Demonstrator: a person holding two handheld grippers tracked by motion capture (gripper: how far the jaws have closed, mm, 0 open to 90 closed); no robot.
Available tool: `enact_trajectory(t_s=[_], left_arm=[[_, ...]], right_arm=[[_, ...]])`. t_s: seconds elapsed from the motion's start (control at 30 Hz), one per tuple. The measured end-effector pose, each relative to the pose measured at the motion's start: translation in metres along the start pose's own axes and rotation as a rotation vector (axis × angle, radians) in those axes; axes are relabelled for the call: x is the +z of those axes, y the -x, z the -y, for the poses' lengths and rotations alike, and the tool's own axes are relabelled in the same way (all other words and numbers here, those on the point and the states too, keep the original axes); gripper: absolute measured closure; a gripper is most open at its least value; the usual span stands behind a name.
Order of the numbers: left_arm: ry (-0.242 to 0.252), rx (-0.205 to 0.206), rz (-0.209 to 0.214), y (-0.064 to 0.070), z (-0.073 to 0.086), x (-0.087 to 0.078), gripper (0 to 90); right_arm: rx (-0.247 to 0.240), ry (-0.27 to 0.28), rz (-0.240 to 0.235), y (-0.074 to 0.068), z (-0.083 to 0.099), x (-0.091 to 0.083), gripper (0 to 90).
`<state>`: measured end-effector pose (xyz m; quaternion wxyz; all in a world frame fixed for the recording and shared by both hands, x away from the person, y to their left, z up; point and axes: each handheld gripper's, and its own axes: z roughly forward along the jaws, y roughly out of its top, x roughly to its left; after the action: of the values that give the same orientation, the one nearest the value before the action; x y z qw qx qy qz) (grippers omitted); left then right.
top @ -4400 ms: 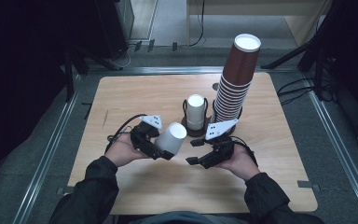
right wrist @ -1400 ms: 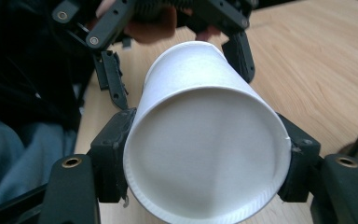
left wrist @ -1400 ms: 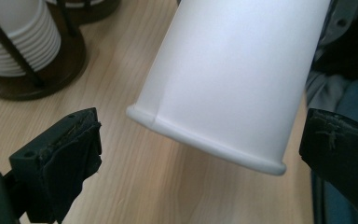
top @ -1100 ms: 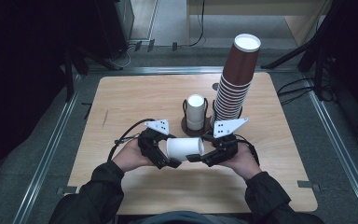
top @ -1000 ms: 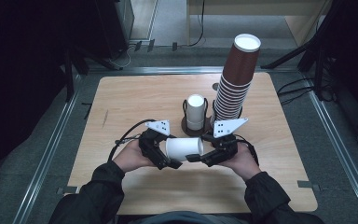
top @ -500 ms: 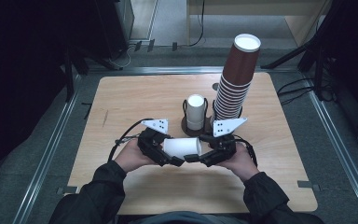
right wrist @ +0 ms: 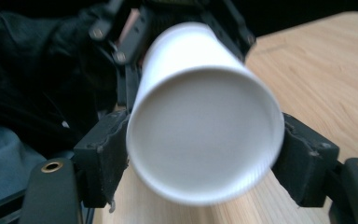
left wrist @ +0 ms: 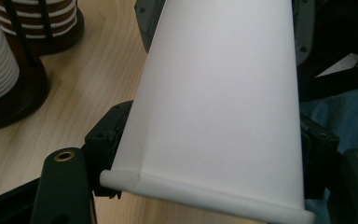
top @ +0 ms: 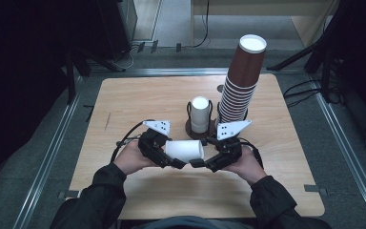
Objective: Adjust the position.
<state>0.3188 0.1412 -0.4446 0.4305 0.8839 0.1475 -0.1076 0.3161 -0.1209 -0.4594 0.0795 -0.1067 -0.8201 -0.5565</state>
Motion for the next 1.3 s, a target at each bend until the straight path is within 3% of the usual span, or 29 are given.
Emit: enact_trajectory(t_s=[0.27, 0.57, 0.87, 1.3], left_arm=[[-0.075, 0.004, -0.049, -0.001, 0.001, -0.006, 28.2], [-0.177, 0.066, -0.108, 0.001, -0.007, -0.008, 27.4], [-0.306, 0.102, -0.157, 0.000, -0.017, 0.004, 27.8], [-0.426, 0.093, -0.191, -0.008, -0.022, 0.023, 27.8]], right_arm=[[-0.014, -0.133, 0.044, -0.001, 0.004, 0.008, 25.3], [-0.021, -0.228, 0.087, -0.001, 0.011, 0.012, 25.3], [-0.021, -0.275, 0.130, 0.000, 0.019, 0.011, 25.3], [-0.019, -0.306, 0.184, 0.000, 0.024, 0.008, 25.3]])
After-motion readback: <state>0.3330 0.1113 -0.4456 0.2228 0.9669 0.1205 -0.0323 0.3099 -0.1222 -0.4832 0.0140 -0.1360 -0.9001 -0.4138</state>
